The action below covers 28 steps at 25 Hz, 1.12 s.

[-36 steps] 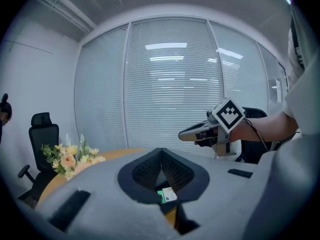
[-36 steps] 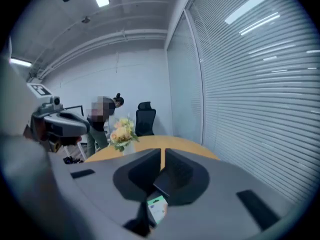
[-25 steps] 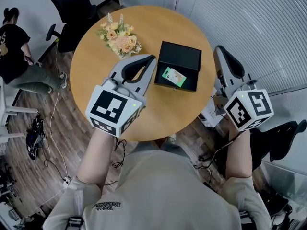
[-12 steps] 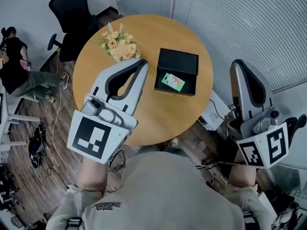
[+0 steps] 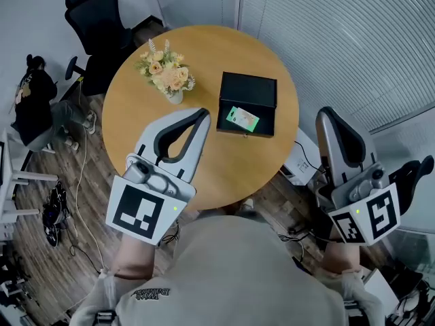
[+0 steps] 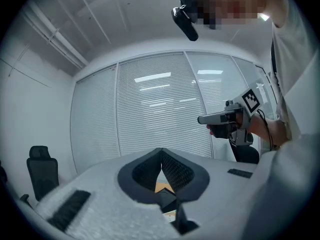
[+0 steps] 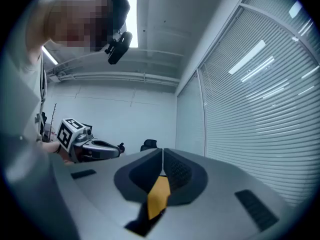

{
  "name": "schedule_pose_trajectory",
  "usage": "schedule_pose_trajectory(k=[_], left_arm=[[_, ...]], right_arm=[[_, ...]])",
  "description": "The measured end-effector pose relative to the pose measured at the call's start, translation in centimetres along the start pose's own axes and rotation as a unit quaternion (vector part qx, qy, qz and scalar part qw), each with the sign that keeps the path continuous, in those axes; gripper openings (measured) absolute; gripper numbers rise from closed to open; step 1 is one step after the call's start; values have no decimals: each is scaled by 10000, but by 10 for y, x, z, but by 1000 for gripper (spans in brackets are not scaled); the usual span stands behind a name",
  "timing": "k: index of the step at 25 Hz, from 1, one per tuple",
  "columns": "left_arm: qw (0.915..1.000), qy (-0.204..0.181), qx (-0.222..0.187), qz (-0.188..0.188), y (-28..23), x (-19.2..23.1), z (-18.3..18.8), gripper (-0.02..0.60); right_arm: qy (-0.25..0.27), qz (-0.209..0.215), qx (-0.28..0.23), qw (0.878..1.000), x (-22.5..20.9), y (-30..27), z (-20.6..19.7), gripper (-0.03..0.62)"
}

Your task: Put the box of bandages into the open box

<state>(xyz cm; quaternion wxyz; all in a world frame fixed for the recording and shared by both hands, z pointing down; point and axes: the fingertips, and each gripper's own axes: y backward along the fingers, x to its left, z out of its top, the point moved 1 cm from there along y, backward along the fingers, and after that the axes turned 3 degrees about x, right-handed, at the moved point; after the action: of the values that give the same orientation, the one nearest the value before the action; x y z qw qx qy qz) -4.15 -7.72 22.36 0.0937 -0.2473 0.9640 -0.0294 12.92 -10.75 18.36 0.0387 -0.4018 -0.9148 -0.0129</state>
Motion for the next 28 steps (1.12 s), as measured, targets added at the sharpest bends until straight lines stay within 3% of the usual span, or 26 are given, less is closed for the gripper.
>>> schedule_pose_trajectory(k=[11,28], left_arm=[[9987,257,400,-156,1,-14,-37,21],[9982,363,432,-216,-11,-12,-44,21]], right_arm=[[-622,7,623,9961,5,0,-62,31],[-547,22,839,9950,8,-13,-85,31]])
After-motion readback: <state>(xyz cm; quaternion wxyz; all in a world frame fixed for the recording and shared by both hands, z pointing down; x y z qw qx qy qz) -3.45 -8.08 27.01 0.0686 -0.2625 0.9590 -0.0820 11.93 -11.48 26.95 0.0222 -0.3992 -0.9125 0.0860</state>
